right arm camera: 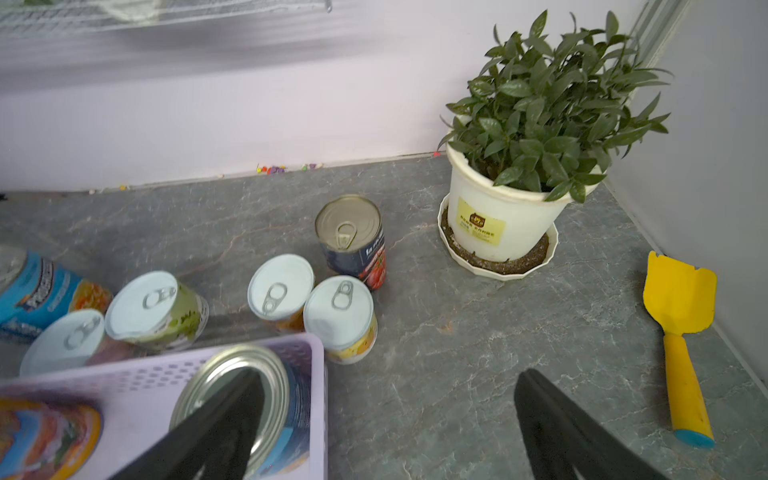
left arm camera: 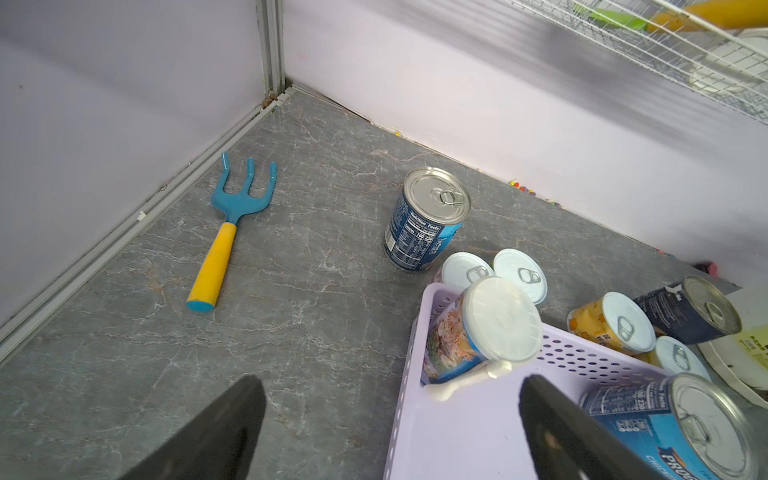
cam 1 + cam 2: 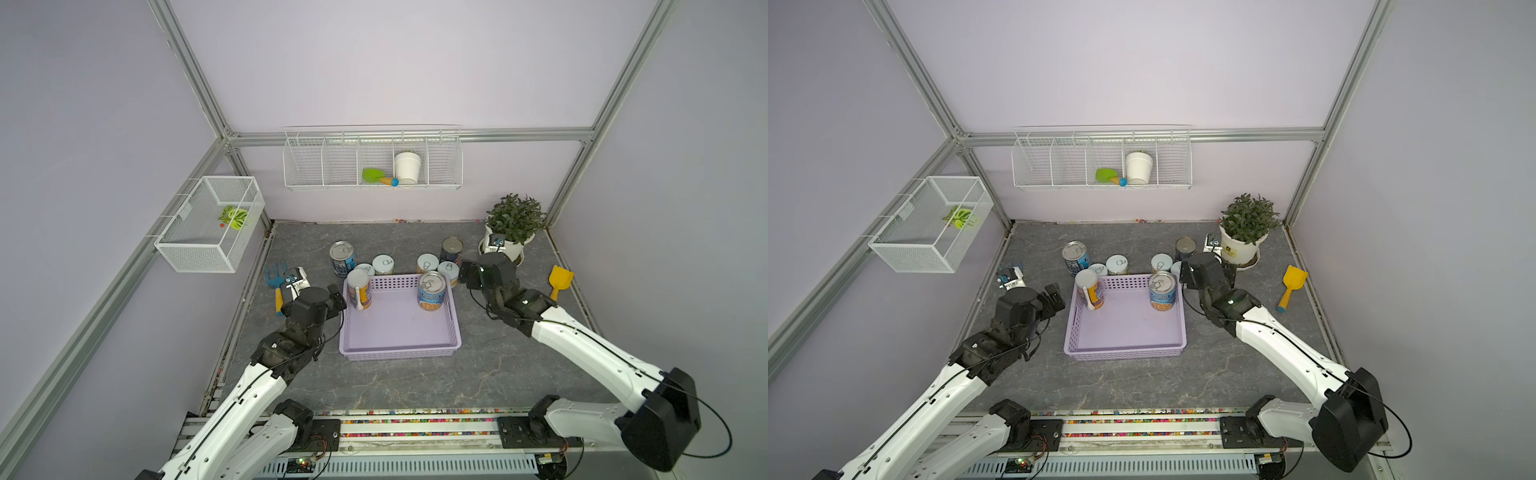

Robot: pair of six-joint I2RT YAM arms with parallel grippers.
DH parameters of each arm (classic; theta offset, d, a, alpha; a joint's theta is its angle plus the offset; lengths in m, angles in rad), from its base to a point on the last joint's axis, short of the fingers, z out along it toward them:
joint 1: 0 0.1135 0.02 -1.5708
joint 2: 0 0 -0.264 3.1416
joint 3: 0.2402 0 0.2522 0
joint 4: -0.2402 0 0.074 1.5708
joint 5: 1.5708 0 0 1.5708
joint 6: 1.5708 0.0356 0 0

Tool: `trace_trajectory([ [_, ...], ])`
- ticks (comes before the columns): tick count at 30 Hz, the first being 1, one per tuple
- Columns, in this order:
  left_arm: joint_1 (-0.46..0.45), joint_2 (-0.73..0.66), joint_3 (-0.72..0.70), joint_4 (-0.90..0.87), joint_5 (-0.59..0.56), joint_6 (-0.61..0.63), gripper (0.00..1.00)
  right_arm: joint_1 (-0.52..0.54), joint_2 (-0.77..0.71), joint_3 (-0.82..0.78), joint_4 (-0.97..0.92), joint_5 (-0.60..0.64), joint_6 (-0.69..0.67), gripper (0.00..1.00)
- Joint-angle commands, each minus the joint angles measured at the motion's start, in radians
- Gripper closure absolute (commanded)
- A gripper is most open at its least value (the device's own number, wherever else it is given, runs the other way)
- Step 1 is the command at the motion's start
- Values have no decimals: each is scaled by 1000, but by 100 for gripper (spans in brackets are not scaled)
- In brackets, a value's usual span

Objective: Put the canned food in the basket
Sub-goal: Pick up the canned food from the center of the board.

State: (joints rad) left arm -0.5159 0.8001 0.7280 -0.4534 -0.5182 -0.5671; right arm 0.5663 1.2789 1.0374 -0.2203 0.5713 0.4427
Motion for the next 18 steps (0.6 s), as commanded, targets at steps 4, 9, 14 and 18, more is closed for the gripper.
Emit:
trace_trajectory([
  [4, 7, -43, -41, 42, 3, 13, 0, -21, 158, 192, -62, -6, -15, 2],
  [9, 7, -85, -46, 37, 7, 17, 0, -62, 314, 360, -134, -71, -26, 1],
  [14, 7, -91, -47, 38, 10, 18, 0, -100, 550, 612, -297, -117, -28, 1],
  [18, 7, -89, -49, 40, 7, 16, 0, -129, 707, 787, -381, -150, -39, 1],
])
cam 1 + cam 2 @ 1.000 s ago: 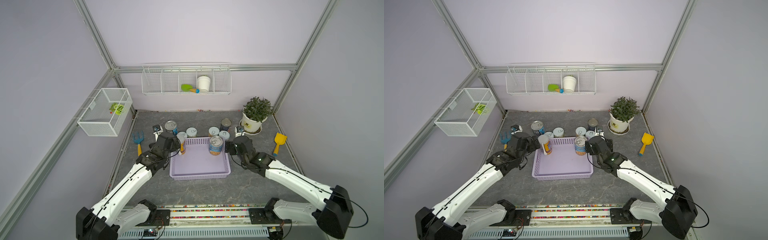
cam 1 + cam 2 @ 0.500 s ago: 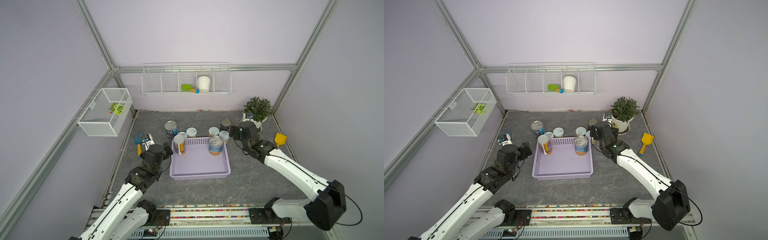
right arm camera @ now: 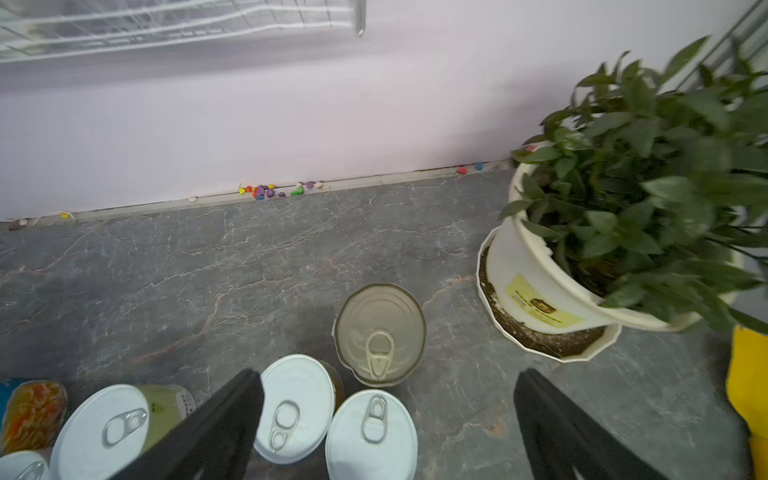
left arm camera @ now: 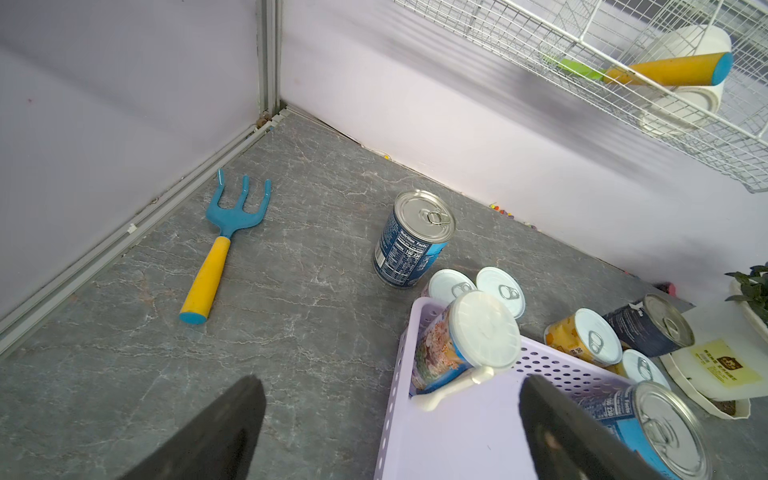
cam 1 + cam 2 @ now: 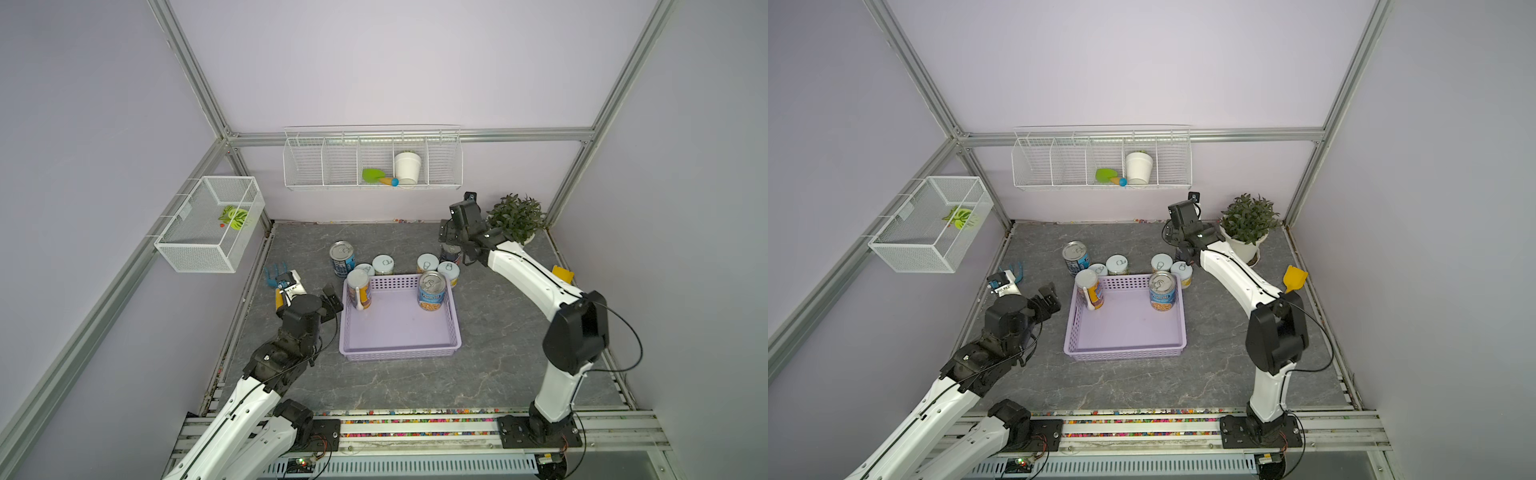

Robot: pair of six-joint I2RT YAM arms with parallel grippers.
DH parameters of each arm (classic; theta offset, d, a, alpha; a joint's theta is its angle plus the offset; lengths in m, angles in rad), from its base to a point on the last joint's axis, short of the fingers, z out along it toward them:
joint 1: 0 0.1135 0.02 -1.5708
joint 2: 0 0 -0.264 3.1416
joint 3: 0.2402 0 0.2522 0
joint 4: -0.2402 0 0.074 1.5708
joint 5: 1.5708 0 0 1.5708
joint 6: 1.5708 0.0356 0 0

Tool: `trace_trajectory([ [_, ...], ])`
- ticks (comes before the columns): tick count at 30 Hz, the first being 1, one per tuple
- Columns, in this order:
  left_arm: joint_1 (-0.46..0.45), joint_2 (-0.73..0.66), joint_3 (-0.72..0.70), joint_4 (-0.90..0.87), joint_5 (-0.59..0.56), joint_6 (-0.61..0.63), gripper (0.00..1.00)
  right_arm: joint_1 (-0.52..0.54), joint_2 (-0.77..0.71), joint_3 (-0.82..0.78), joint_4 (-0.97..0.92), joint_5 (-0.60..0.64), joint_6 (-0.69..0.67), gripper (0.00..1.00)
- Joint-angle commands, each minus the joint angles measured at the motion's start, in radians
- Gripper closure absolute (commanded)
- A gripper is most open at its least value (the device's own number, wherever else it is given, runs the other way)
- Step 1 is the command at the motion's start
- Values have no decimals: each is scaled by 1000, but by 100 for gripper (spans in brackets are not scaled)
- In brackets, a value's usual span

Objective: Put the canned food in the basket
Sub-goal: Pick up the canned food from the center of the board.

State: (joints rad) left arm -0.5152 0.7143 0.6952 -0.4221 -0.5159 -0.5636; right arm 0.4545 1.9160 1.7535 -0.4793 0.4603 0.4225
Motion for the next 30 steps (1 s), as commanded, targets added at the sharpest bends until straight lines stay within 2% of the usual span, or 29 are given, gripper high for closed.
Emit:
trace_trajectory([
  [1, 6, -1, -16, 9, 5, 13, 0, -22, 100, 102, -136, -40, -26, 1],
  [5, 6, 8, -14, 11, 6, 14, 0, -39, 202, 221, -201, -55, -33, 1],
  [9, 6, 22, -13, 19, 5, 17, 0, -41, 255, 256, -211, -74, -45, 1],
  [30, 6, 31, -6, 20, 16, 18, 0, -87, 371, 279, -224, -152, -22, 2],
])
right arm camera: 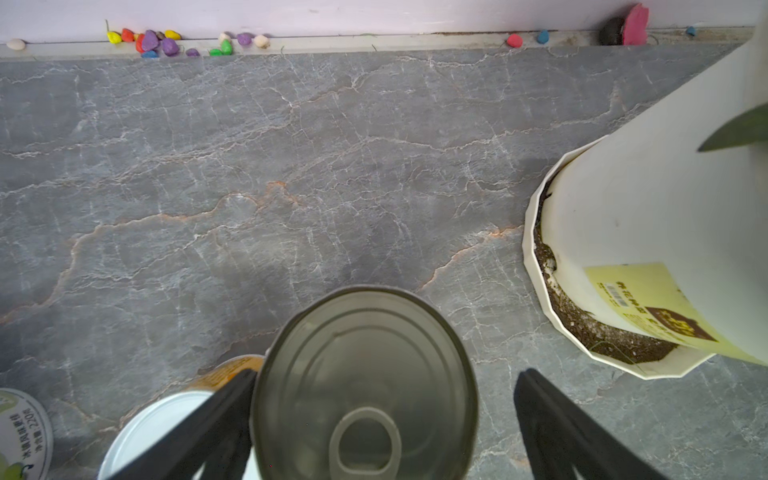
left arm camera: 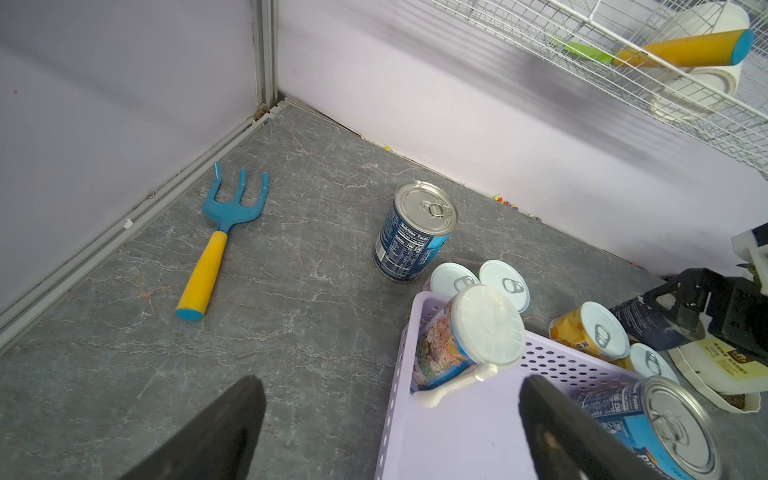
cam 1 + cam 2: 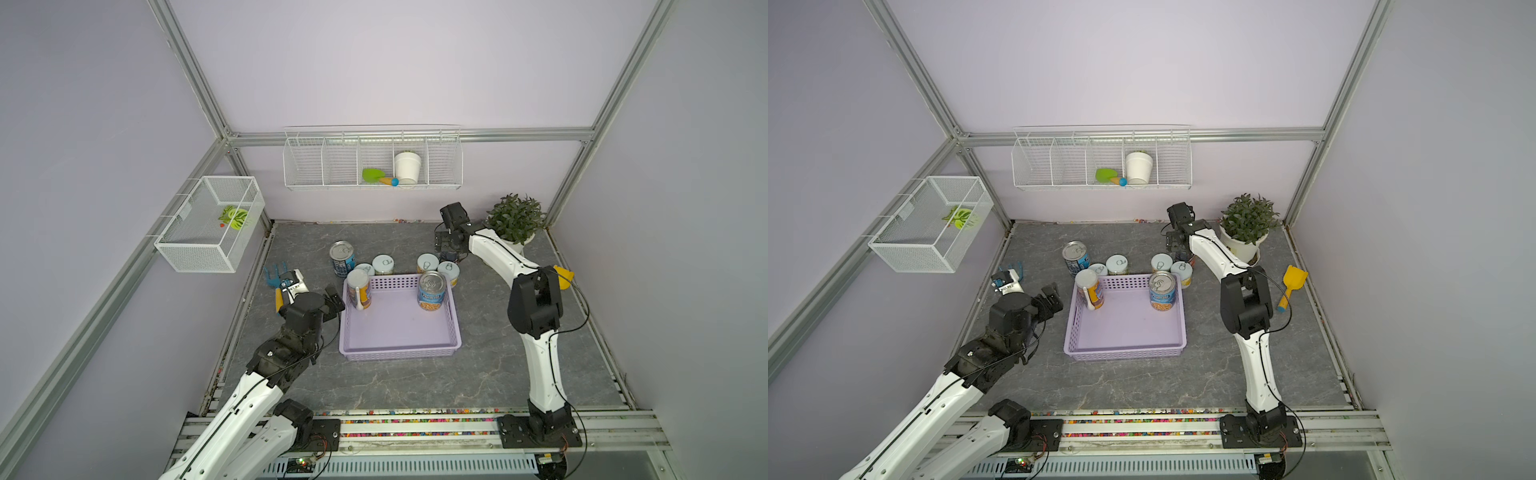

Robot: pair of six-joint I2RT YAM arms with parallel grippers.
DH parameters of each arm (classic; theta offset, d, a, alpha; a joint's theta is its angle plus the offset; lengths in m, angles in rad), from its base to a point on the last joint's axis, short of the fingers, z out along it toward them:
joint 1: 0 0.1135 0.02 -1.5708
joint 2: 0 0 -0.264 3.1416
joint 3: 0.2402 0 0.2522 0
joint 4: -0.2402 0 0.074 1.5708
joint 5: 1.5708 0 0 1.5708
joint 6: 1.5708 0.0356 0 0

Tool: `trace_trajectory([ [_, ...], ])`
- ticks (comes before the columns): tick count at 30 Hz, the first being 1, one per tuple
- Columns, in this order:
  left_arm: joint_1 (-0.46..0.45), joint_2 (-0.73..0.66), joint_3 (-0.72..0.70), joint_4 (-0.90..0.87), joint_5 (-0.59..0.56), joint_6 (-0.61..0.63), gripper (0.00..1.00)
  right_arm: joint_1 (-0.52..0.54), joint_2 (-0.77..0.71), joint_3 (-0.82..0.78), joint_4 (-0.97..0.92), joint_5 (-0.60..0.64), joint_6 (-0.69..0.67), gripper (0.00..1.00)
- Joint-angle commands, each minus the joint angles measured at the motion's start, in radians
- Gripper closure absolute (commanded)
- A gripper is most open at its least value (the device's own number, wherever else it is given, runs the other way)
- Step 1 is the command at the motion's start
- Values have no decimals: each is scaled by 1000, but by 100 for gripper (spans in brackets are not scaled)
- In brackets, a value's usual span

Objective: Put the canned food in the basket
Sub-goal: Pick up the canned food from the center of the board.

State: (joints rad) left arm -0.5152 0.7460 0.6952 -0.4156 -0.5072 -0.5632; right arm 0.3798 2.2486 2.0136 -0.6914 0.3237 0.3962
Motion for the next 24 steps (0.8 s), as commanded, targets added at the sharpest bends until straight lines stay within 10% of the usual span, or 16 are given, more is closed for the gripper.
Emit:
trace_trajectory([
  [1, 6, 0, -5, 13, 8, 17, 0, -16, 42, 20, -13, -20, 7, 2],
  [24, 6, 52, 22, 14, 66, 34, 0, -19, -66, 13, -48, -53, -7, 47],
])
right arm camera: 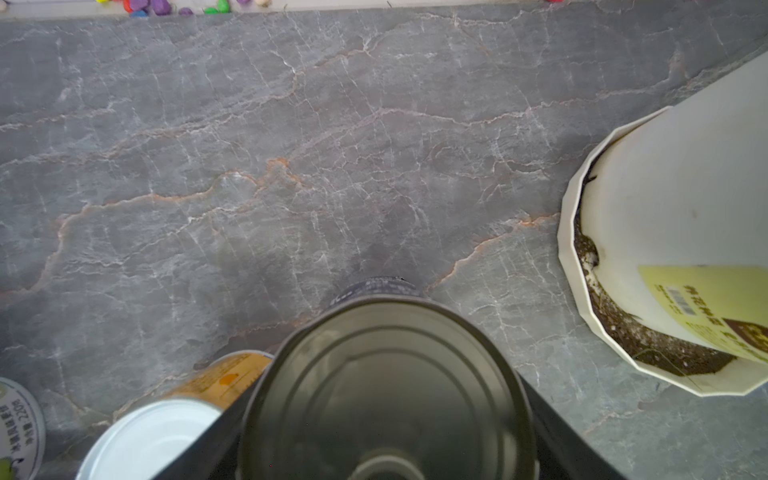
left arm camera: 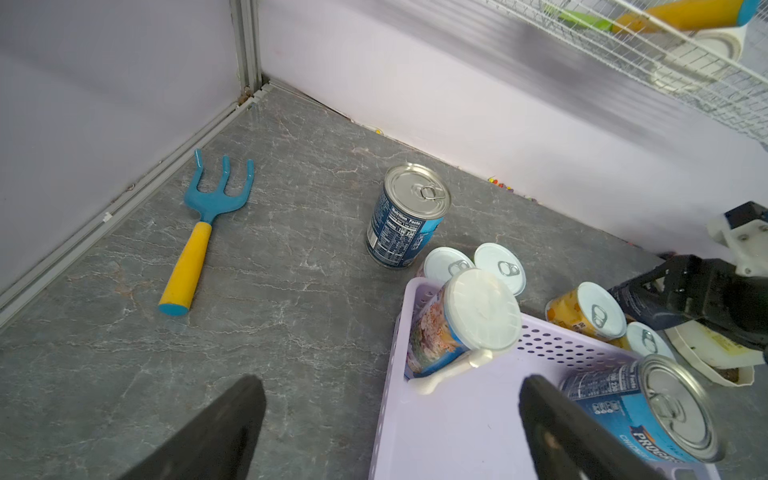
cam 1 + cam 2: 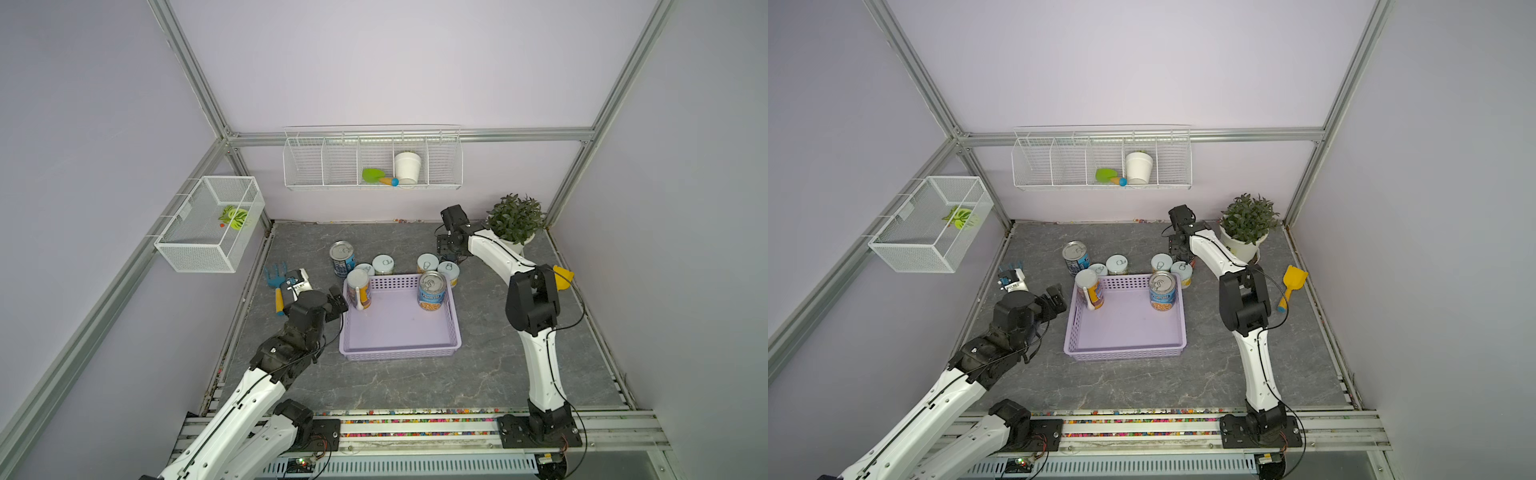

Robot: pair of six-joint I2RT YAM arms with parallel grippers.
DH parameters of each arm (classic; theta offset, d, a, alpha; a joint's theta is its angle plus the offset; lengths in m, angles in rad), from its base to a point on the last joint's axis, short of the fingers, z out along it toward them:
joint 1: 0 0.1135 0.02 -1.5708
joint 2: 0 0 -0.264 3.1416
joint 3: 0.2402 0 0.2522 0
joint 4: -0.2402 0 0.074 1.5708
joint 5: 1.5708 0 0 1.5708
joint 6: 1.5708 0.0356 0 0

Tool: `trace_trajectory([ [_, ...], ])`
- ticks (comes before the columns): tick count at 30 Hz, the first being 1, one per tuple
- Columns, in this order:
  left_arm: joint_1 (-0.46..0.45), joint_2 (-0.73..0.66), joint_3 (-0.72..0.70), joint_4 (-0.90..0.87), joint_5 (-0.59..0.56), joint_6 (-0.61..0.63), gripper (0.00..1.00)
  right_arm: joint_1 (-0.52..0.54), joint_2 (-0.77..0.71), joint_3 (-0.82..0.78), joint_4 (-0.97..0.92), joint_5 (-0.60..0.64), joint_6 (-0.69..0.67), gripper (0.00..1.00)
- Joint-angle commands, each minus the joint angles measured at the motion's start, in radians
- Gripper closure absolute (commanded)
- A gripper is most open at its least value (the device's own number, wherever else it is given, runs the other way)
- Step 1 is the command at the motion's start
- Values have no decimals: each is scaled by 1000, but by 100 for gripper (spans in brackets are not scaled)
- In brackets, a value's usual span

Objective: Put the canned food in the basket
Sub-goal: Pick up the canned food from the center of the board, then place the canned food in the basket.

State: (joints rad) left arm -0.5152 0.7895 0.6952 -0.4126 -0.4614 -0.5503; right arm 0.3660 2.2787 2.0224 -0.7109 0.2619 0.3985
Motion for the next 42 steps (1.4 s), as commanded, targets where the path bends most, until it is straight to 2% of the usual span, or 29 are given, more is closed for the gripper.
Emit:
trace_trajectory([
  [1, 6, 16, 23, 11, 24, 22, 0, -6, -109, 1, -30, 9, -8, 49],
  [4, 7, 50, 42, 11, 45, 22, 0, -5, -155, -25, -15, -2, -10, 54],
  [12, 41, 138, 77, 21, 125, 25, 0, 13, -336, -117, 20, -21, -29, 55],
  [16, 98, 139, 72, 36, 224, 23, 0, 23, -439, -190, 70, -27, -41, 56],
  [19, 117, 131, 66, 37, 234, 19, 0, 33, -493, -212, 63, -17, -41, 60],
  [24, 134, 139, 75, 40, 250, 18, 0, 84, -612, -281, 76, 9, -47, 61],
  [27, 176, 161, 88, 54, 336, 15, 0, 128, -695, -351, 96, 23, -48, 61],
  [32, 301, 214, 112, 69, 495, -14, 0, 213, -855, -517, 151, 46, -45, 61],
  [36, 338, 259, 154, 55, 480, -25, 0, 284, -976, -656, 183, 63, -21, 61],
  [42, 342, 352, 260, 24, 453, -25, 0, 352, -1056, -788, 192, 70, 14, 62],
])
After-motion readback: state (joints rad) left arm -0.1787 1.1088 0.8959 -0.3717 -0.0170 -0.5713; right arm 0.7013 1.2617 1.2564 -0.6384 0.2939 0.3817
